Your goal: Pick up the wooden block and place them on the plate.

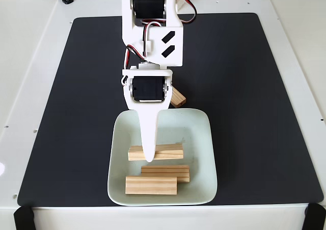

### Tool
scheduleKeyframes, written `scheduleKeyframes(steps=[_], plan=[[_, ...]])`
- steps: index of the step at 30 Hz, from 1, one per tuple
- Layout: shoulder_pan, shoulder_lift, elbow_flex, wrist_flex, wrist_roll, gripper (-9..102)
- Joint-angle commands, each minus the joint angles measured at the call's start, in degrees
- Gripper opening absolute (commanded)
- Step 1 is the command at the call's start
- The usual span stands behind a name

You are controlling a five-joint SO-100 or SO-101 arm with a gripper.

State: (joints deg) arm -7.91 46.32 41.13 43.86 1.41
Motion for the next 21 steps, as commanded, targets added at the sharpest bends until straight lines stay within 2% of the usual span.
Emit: scheduleKeyframes(steps=[1,6,9,21], plan=[[0.0,0.7,-2.02,0.18,-0.09,10],[-0.09,0.7,-1.93,0.18,-0.35,29],[-0.18,0.7,-1.85,0.18,-0.35,36],[-1.05,1.85,-1.76,0.26,-0.44,37]])
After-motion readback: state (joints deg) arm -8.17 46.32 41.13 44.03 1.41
